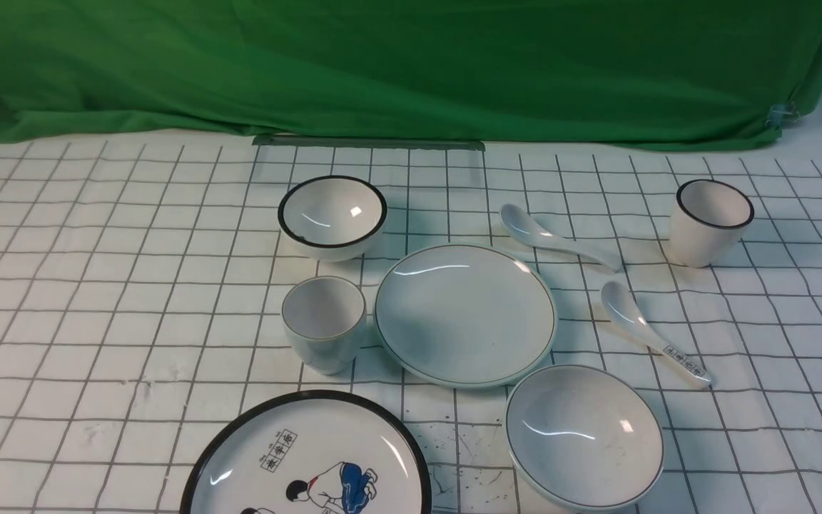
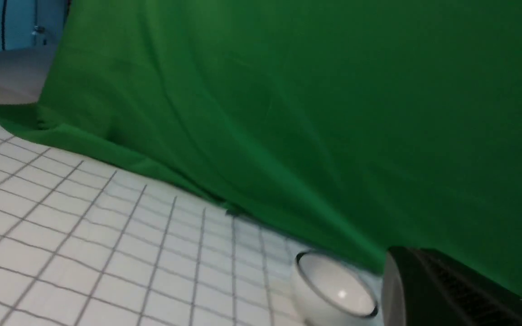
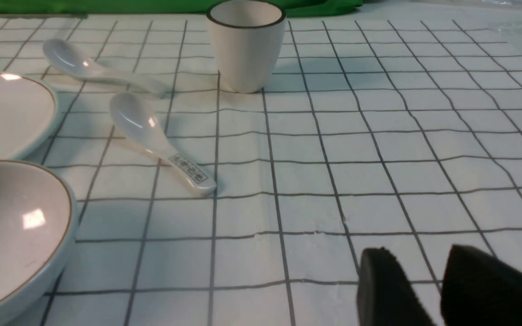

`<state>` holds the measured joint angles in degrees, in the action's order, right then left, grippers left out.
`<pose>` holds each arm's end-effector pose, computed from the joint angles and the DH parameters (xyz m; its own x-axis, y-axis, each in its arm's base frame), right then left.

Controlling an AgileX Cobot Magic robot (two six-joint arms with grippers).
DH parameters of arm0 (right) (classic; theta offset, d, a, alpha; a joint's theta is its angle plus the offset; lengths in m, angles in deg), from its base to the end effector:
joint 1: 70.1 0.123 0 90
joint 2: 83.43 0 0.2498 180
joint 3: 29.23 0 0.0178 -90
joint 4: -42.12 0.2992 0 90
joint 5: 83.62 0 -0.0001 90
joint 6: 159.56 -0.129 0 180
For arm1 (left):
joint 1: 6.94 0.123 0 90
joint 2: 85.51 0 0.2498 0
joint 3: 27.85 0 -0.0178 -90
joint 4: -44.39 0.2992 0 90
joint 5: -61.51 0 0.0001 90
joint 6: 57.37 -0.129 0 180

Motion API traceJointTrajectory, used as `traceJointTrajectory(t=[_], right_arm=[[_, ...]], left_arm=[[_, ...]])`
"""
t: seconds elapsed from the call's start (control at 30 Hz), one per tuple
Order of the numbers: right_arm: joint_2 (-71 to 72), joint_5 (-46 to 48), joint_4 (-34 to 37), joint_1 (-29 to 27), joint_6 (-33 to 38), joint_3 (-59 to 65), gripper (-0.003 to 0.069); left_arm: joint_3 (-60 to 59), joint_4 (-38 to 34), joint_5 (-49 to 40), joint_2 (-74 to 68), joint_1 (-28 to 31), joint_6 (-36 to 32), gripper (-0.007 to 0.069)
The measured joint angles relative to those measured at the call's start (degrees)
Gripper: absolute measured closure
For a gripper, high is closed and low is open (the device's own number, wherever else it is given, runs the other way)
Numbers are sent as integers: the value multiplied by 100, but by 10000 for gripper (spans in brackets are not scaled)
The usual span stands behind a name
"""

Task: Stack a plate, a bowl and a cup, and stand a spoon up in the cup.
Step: Use the right arm to grab a blue rice bowl

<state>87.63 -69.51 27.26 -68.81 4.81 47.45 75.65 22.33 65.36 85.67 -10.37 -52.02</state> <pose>0.1774 -0.0041 0.1816 -0.1603 0.0173 -0.9869 0.0426 0.9990 0.0106 0.1774 -0.0074 0.2219 0.1111 -0.4670 -0.8772 0.0968 0.8836 -0.4581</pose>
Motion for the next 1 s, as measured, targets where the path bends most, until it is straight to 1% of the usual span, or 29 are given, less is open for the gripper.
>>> traceJointTrajectory(t=[0.03,0.13,0.17,0.23,0.27,0.3,0.33,0.37,0.4,0.43,0.47,0.5,0.53,0.57,0.6,0.63,0.67,0.7,0.77,0.8,0.87,0.93,0.97,1.0], right_arm=[[0,0,0,0,0,0,419],[0,0,0,0,0,0,419],[0,0,0,0,0,0,419],[0,-75,6,0,-95,1,419],[0,-183,6,0,-213,6,419],[0,-493,14,0,-523,6,419],[0,-548,14,0,-662,6,419],[0,-944,19,0,-1171,6,419],[0,-1235,19,0,-1466,6,419],[0,-1725,19,0,-2197,6,419],[0,-2028,19,0,-2467,6,419],[0,-2083,19,0,-2572,6,419],[0,-2372,19,0,-2778,6,419],[0,-2479,19,0,-2827,6,419],[0,-2527,19,0,-2848,6,419],[0,-2532,19,0,-2853,6,419],[0,-2559,19,0,-2869,6,419],[0,-2585,19,0,-2933,6,419],[0,-2690,19,0,-3050,6,419],[0,-2782,19,0,-3152,6,420],[-30,-2712,19,24,-3365,-61,435],[-253,-2135,7,190,-3555,-447,494],[-544,-1607,1,376,-3503,-820,542],[-594,-1411,1,455,-3442,-959,559]], left_arm=[[0,-168,192,0,0,102,621],[0,-270,595,0,0,173,621],[0,-304,1073,0,0,281,621],[0,-309,1704,0,0,496,621],[0,-309,2094,0,0,604,621],[13,-296,2385,0,0,675,621],[34,-289,2463,0,0,689,621],[175,-266,2430,2,0,721,621],[326,-248,2231,7,0,736,621],[687,-202,1764,-34,0,749,621],[989,-161,1438,-112,0,764,621],[1053,-139,1354,-167,0,773,621],[1495,-83,660,-439,0,791,621],[1811,-47,301,-642,0,791,621],[2126,-17,-244,-1011,0,791,621],[2251,-4,-438,-1145,0,791,621],[2621,9,-929,-1585,0,785,621],[2979,9,-1559,-1978,0,671,621],[3409,3,-2411,-2629,0,361,621],[3680,-7,-3120,-3225,0,56,621],[3989,-7,-3889,-3992,0,-406,621],[4204,-21,-4456,-4718,0,-704,621],[4282,-32,-4730,-5248,0,-928,621],[4288,-32,-4761,-5319,0,-961,621]])
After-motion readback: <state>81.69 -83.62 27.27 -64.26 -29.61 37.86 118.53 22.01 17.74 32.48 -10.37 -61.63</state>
